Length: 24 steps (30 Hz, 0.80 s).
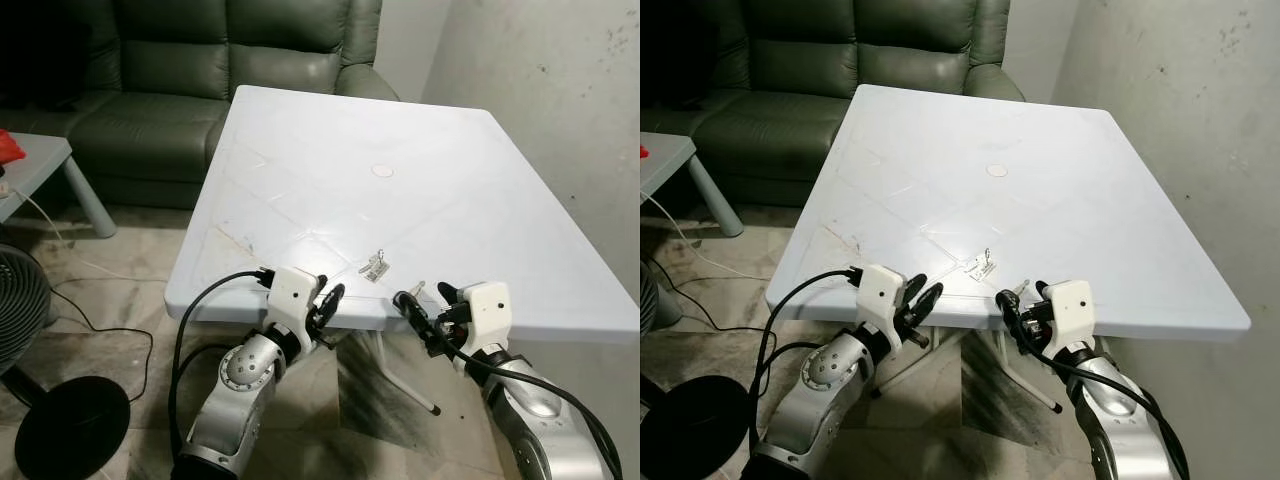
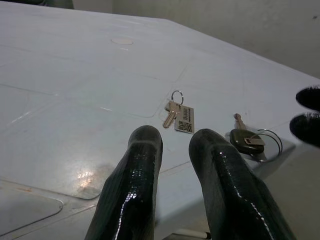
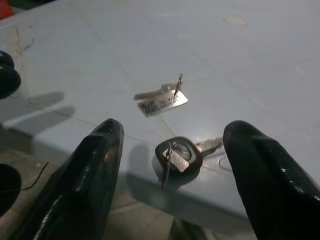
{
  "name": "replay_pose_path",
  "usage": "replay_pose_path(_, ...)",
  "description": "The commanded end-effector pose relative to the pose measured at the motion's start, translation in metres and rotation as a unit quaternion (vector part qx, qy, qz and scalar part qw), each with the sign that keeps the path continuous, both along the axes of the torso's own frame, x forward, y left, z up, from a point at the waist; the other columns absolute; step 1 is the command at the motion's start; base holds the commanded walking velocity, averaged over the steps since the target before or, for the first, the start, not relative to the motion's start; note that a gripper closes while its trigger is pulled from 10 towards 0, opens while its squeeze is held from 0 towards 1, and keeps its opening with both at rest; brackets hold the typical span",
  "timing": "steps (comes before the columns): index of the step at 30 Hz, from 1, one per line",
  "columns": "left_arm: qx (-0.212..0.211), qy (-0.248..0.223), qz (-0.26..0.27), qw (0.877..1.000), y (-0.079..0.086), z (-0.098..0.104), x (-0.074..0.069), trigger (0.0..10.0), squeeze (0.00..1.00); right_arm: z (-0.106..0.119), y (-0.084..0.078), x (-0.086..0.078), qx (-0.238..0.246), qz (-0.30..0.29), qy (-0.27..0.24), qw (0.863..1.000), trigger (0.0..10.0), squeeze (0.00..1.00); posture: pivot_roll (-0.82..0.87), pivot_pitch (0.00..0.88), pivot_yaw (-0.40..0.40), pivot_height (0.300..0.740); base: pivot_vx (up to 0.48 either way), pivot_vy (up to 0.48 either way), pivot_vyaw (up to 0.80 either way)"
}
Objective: Hang keys on a hook
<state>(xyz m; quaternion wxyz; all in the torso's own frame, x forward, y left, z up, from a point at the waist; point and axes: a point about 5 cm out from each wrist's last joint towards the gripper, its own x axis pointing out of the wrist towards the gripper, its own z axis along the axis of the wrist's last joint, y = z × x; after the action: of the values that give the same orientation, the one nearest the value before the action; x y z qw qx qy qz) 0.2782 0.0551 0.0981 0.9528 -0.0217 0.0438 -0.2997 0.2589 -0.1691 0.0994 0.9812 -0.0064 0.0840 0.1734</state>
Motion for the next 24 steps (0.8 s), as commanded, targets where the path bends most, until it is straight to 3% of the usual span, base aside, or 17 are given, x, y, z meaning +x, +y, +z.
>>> replay_pose_path(1,0.003,-0.007,-0.012,1.000,-0.005,0.005,-0.002,10.0,0.00,0.007,0.002,0.002,-0.004,-0.005,-0.006,1.000,10.0,0.00,-0.08,0.080,-0.067,0.740,0.000,0.000,0.00)
replay_pose_path(10,0.003,-0.007,-0.006,1.000,-0.003,0.006,-0.002,10.0,0.00,0.001,0.008,0.009,-0.005,-0.041,0.033,0.999,10.0,0.00,-0.08,0.090,-0.072,0.740,0.000,0.000,0.00)
replay_pose_path(24,0.001,-0.002,-0.001,1.000,-0.004,0.006,-0.006,10.0,0.00,-0.012,0.011,0.004,-0.036,-0.046,0.066,0.996,10.0,0.00,-0.07,0.103,-0.078,0.740,0.000,0.000,0.00)
